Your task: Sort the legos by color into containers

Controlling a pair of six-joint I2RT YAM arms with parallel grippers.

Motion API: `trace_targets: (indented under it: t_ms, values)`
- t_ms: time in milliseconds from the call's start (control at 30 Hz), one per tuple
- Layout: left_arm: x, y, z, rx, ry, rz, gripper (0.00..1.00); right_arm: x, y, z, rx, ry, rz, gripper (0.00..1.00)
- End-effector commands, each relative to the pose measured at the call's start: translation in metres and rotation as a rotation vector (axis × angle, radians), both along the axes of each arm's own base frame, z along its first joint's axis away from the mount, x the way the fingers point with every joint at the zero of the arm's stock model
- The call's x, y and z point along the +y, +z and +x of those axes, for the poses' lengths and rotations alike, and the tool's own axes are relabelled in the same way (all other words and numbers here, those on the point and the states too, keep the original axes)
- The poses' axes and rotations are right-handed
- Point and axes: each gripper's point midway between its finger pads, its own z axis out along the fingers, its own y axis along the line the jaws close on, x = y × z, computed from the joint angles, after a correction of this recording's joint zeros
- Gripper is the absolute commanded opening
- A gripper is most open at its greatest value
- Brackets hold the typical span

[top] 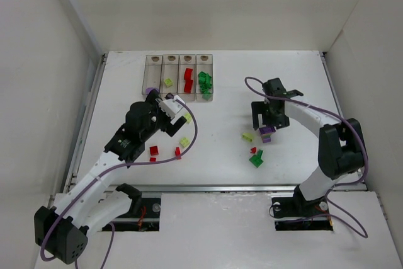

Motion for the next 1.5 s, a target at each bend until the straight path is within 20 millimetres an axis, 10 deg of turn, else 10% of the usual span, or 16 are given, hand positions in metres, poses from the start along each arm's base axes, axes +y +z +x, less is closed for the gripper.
trace_targets:
  t_ms: [0, 400, 733, 900, 1100, 1267, 1467]
  values:
    - [-0.002, 0.015, 0.002, -0.051, 0.006, -0.041, 0.99, 0.004, 0.013, 0.003, -0.012, 0.031, 0.029, 1.0]
    - [-0.002, 0.019, 0.006, -0.071, 0.009, -0.027, 0.99, 0.004, 0.017, -0.001, 0.01, 0.022, 0.028, 0.9]
    - [-0.006, 0.017, 0.003, -0.059, -0.017, -0.03, 0.99, 0.008, 0.016, 0.003, 0.015, 0.019, 0.044, 0.13]
    - [-0.021, 0.017, -0.007, -0.055, -0.136, -0.019, 0.99, 0.056, 0.075, 0.029, -0.102, 0.127, 0.288, 0.0]
    - [-0.053, 0.051, -0.014, -0.071, -0.297, -0.108, 0.99, 0.141, 0.198, 0.068, -0.355, 0.327, 0.746, 0.0]
    - [-0.08, 0.088, -0.014, -0.017, -0.386, -0.271, 0.99, 0.21, 0.28, 0.036, -0.543, 0.721, 1.015, 0.0]
    - [-0.107, 0.124, -0.039, 0.047, -0.658, -0.366, 0.98, 0.225, 0.306, 0.004, -0.652, 1.057, 1.02, 0.0]
